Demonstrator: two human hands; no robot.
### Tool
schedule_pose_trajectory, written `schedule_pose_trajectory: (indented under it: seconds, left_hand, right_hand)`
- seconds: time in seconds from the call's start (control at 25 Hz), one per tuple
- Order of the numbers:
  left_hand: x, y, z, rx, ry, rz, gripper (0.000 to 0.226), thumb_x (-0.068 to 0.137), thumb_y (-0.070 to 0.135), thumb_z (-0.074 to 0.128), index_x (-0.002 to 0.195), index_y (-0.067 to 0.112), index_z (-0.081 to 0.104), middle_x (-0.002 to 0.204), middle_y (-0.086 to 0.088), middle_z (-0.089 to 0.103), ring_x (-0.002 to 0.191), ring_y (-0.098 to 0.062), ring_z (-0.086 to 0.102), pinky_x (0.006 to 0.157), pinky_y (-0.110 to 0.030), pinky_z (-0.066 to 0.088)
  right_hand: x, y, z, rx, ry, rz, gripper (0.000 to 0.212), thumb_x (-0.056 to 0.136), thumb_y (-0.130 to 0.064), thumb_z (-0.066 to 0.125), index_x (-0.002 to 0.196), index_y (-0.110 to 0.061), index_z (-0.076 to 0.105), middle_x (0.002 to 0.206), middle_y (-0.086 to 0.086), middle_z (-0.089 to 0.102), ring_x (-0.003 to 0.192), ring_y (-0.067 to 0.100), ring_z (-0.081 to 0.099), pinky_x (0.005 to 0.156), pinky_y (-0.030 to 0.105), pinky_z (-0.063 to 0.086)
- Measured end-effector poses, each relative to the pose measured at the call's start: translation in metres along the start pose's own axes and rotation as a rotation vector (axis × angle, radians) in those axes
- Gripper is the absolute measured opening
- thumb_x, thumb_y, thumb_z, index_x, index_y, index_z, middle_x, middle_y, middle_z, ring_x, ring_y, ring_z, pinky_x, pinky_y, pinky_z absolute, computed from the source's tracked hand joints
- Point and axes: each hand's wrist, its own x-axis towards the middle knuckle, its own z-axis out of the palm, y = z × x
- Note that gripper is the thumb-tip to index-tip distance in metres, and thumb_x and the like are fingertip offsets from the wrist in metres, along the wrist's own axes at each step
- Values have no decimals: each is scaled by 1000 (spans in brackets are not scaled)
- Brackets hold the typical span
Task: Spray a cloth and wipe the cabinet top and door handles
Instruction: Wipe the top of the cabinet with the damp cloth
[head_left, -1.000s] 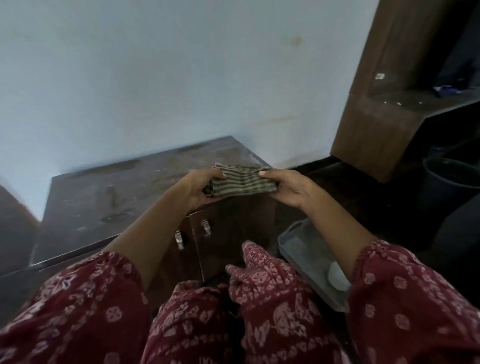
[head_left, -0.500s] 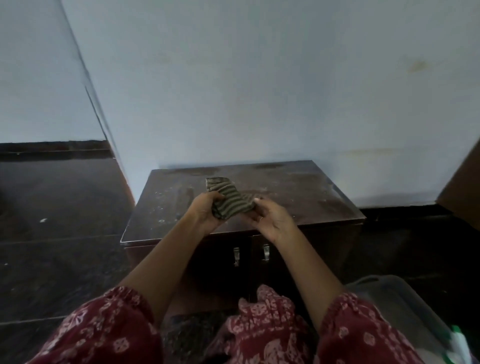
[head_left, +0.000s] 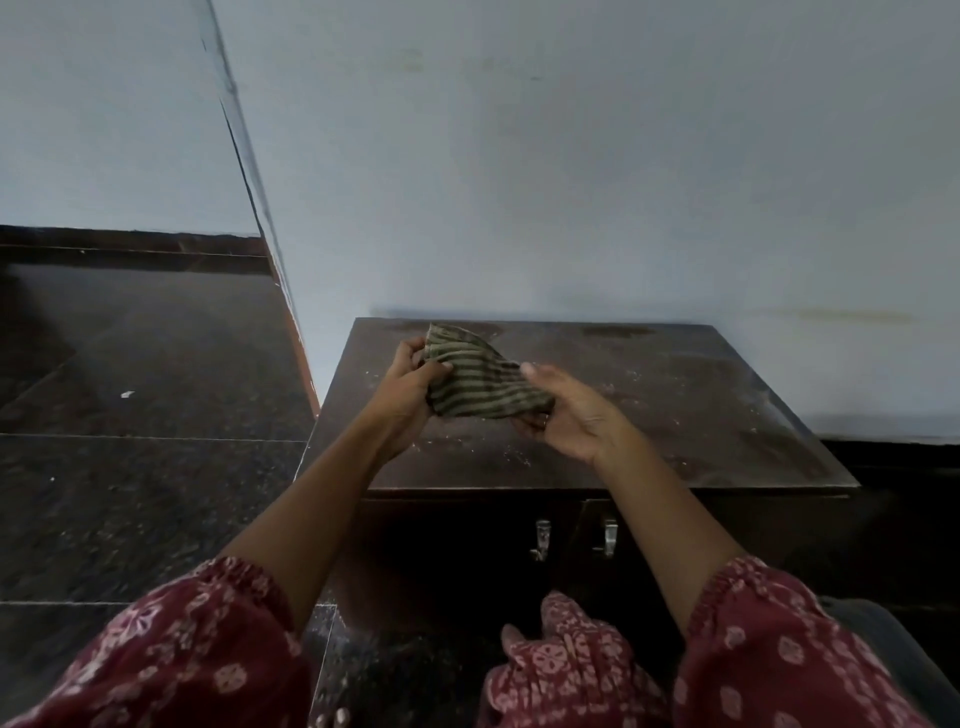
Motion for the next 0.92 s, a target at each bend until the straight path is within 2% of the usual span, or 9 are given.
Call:
schedule_pose_trajectory:
  seconds: [0.08, 0.2, 0.32, 0.44, 0.6, 0.68, 0.76, 0.84, 0.92]
  left_hand:
    - [7, 7, -6, 82, 52, 47, 43, 91, -7, 46, 122, 18, 31, 114, -13, 53, 100, -24, 57, 75, -32, 57]
    - [10, 14, -17, 344, 132, 139, 59, 83, -1, 63, 127, 24, 31, 137, -14, 34, 119, -29, 48, 89, -43, 55]
    - [9, 14, -20, 832, 56, 282, 62, 69, 10, 79, 121, 24, 48, 145, -9, 21, 124, -22, 41, 91, -23, 49]
    - [13, 8, -19, 1218, -80, 345, 70, 64, 12, 83, 127, 15, 53, 151, -10, 12, 132, -23, 31, 103, -24, 39]
    - [22, 1, -22, 1406, -33, 499, 52, 74, 17, 75, 122, 12, 58, 135, -8, 44, 122, -24, 45, 99, -24, 39]
    - [24, -1, -26, 1521, 45, 564, 41, 76, 27, 70, 115, 19, 63, 125, 0, 54, 114, -23, 47, 95, -32, 40]
    - [25, -3, -32, 1502, 119, 577, 34, 76, 28, 69, 109, 24, 64, 119, 5, 57, 114, -23, 45, 94, -37, 37]
    - [25, -4, -39, 1224, 92, 523, 26, 76, 17, 69, 101, 22, 64, 105, 4, 60, 102, -19, 51, 87, -33, 42]
    - [24, -3, -42, 892, -4, 414, 24, 78, 6, 68, 96, 21, 60, 91, 2, 62, 83, -14, 57, 73, -20, 48]
  right_hand:
    - [13, -5, 5, -100, -20, -78, 48, 82, 6, 58, 117, -26, 49, 100, 8, 60, 78, 22, 61, 55, 31, 53]
    - [26, -8, 12, -216, -138, -183, 39, 81, 14, 54, 102, -18, 62, 106, 7, 61, 86, 18, 62, 62, 25, 58]
    - [36, -11, 5, -330, -190, -240, 42, 74, 15, 61, 106, -10, 63, 115, 5, 57, 103, 16, 57, 79, 19, 56]
    - [36, -15, -3, -569, -145, -245, 58, 68, 12, 69, 120, -10, 57, 124, 9, 53, 115, 21, 52, 94, 27, 48]
    - [39, -19, -6, -800, -102, -315, 67, 65, 2, 77, 127, -7, 51, 121, 6, 51, 112, 19, 52, 97, 28, 44]
    - [40, -23, -6, -901, -101, -324, 62, 65, -4, 79, 121, -10, 55, 114, 3, 55, 106, 17, 54, 94, 28, 45]
    - [40, -27, -4, -995, -98, -340, 41, 68, -12, 79, 105, -18, 63, 98, -4, 64, 94, 14, 59, 81, 22, 47]
    - [40, -27, 1, -1047, -60, -395, 21, 73, -19, 75, 88, -27, 63, 86, -9, 66, 83, 10, 61, 70, 20, 47]
    - [45, -18, 10, -827, -37, -435, 19, 77, -12, 70, 86, -25, 60, 87, -6, 65, 83, 12, 61, 68, 22, 53]
